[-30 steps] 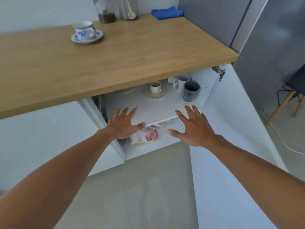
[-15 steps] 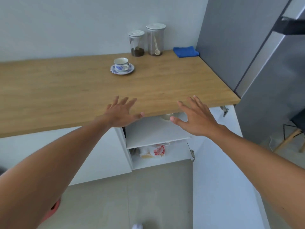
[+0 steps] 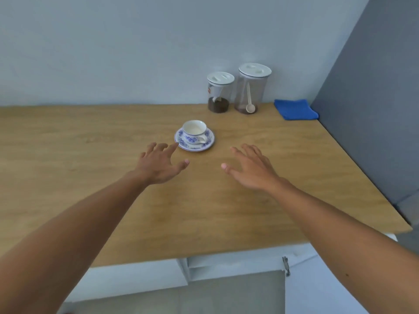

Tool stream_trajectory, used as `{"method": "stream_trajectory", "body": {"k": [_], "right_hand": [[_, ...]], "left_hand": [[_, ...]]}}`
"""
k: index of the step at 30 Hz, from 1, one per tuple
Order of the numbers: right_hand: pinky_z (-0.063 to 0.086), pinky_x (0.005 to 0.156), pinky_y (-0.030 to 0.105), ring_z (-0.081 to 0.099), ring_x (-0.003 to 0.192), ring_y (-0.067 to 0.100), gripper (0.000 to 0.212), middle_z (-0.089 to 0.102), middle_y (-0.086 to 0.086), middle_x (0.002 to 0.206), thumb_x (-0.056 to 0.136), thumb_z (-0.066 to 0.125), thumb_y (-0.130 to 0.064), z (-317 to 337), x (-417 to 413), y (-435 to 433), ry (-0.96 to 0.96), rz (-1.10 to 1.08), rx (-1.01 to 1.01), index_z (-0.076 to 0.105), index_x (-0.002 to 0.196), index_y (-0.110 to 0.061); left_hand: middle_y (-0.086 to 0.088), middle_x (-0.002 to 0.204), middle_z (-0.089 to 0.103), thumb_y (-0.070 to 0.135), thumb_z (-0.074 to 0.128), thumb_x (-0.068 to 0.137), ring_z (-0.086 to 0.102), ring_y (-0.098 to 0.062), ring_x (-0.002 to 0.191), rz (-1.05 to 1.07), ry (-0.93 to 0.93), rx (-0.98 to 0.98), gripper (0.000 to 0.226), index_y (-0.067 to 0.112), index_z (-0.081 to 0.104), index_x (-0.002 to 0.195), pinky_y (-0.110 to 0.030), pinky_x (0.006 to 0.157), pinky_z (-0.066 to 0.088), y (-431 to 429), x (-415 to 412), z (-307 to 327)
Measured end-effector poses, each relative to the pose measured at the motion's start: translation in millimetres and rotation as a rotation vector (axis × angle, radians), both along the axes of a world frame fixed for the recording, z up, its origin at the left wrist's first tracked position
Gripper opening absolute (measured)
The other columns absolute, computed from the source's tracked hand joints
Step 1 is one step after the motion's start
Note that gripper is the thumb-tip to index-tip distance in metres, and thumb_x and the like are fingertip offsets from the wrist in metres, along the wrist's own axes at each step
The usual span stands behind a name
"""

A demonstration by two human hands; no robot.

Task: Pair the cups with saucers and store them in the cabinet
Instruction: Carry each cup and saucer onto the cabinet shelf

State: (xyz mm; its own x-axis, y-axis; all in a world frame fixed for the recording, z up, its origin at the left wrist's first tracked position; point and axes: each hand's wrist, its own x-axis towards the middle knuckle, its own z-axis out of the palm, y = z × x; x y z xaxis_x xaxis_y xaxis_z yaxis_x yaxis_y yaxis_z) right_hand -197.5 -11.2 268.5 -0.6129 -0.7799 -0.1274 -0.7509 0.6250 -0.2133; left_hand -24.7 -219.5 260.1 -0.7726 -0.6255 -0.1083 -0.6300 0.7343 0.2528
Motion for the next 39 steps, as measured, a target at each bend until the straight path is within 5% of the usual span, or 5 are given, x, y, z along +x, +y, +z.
{"method": "stream_trajectory", "body": {"k": [13, 17, 22, 31, 39], "right_hand": [[0.040, 0.106, 0.043, 0.041, 0.134, 0.029, 0.055, 0.046, 0.006, 0.141, 0.099, 0.050, -0.043, -46, -81, -153, -0.240, -0.058, -0.164, 0.036, 0.150, -0.029], [0.043, 0.092, 0.031, 0.056, 0.109, 0.019, 0.046, 0.065, -0.010, 0.106, 0.093, 0.064, -0.027, -48, -89, -166, -0.342, -0.046, -0.284, 0.054, 0.138, -0.030], [0.045, 0.065, 0.023, 0.058, 0.066, 0.008, 0.050, 0.053, -0.015, 0.069, 0.091, 0.069, -0.014, -53, -92, -167, -0.538, -0.166, -0.403, 0.056, 0.138, -0.024], [0.044, 0.048, 0.025, 0.062, 0.057, 0.011, 0.055, 0.051, -0.003, 0.070, 0.090, 0.070, -0.008, -49, -75, -127, -0.718, -0.251, -0.535, 0.054, 0.140, -0.024], [0.045, 0.045, 0.023, 0.061, 0.053, 0.014, 0.054, 0.051, 0.003, 0.072, 0.089, 0.071, -0.005, -23, -41, -25, -0.743, -0.290, -0.637, 0.056, 0.139, -0.020]], "left_hand": [[-0.008, 0.135, 0.051, 0.052, 0.046, 0.091, 0.036, -0.036, 0.131, 0.062, 0.115, 0.124, 0.063, 0.037, 0.029, 0.149, -0.050, 0.109, 0.029, -90, -92, -43], [0.001, 0.127, 0.063, 0.044, 0.052, 0.076, 0.051, -0.030, 0.124, 0.084, 0.237, 0.319, 0.062, 0.041, 0.044, 0.137, -0.050, 0.106, 0.039, -100, -99, -44], [0.004, 0.125, 0.065, 0.017, 0.060, 0.084, 0.057, -0.019, 0.118, 0.105, 0.379, 0.464, 0.057, 0.035, 0.051, 0.138, -0.040, 0.104, 0.045, -101, -99, -43], [0.012, 0.093, 0.059, 0.004, 0.059, 0.091, 0.065, -0.009, 0.074, 0.092, 0.513, 0.667, 0.054, 0.028, 0.053, 0.138, -0.019, 0.063, 0.057, -71, -87, -31], [0.003, 0.097, 0.057, 0.004, 0.061, 0.090, 0.064, -0.012, 0.082, 0.008, 0.545, 0.748, 0.054, 0.027, 0.054, 0.138, -0.025, 0.068, 0.059, 14, -61, -12]]}}
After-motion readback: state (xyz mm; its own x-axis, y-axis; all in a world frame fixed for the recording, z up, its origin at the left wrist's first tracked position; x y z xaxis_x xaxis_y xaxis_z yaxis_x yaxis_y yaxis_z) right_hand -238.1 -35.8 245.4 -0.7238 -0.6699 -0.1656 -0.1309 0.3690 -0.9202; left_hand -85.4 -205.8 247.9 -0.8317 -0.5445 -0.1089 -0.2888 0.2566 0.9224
